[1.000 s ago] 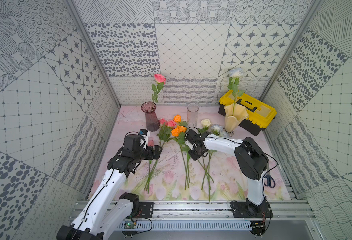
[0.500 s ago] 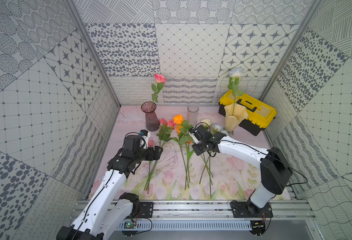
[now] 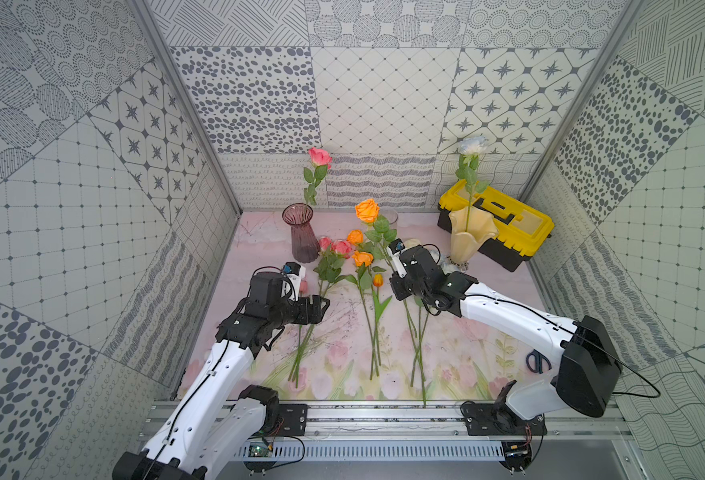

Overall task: Arrange the flowers in different vases according to their variety
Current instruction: Pick up the flower at the center of the board, then insert the flower into the vase.

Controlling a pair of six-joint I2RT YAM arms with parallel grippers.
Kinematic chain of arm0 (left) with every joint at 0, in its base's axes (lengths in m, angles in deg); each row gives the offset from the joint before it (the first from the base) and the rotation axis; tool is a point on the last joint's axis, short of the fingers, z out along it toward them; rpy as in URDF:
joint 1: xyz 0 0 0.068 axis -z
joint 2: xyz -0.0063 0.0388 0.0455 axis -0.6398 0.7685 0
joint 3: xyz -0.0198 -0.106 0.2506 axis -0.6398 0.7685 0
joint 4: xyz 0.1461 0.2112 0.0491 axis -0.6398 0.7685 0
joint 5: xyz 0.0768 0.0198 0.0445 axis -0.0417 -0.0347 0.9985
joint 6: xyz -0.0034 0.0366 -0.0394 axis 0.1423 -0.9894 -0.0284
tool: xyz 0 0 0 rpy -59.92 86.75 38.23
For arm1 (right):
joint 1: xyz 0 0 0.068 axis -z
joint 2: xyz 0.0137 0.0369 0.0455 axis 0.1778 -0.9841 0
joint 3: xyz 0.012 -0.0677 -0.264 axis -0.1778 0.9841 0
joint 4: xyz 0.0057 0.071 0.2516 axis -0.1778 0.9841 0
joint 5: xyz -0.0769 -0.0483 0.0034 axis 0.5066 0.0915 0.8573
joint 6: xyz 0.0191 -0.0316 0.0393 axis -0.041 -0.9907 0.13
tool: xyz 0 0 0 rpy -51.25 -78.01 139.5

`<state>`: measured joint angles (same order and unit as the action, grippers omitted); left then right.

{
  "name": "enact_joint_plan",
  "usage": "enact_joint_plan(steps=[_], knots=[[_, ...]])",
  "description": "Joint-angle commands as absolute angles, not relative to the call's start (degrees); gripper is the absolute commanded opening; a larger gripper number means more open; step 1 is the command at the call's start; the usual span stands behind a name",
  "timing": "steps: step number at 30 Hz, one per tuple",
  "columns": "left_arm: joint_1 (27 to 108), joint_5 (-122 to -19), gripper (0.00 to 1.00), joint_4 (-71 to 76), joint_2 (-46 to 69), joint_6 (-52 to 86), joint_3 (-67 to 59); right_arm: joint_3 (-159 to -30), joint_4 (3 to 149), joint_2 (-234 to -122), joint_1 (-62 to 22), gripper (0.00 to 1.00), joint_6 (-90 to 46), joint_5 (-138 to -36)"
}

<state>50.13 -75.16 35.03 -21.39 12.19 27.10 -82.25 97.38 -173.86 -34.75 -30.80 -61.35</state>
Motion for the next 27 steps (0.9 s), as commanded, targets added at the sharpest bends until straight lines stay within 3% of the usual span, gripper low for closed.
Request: enact_joint_plan(steps=[1, 13, 27], knots=[[50.56, -76.67, 0.93, 34.02, -21.39, 12.05, 27.35, -83.08, 87.45, -169.73, -35.02, 0.00, -31.82, -56.82], [51.04, -77.55, 0.93, 34.18, -19.50, 11.62, 27.17, -105.49, 74.08, -179.91, -27.98, 0.00, -40.53, -53.95], [51.34, -77.01, 0.93, 34.38, -18.90, 11.00, 27.13, -135.10, 74.27, -201.50, -22.98, 0.00, -45.54, -55.51]])
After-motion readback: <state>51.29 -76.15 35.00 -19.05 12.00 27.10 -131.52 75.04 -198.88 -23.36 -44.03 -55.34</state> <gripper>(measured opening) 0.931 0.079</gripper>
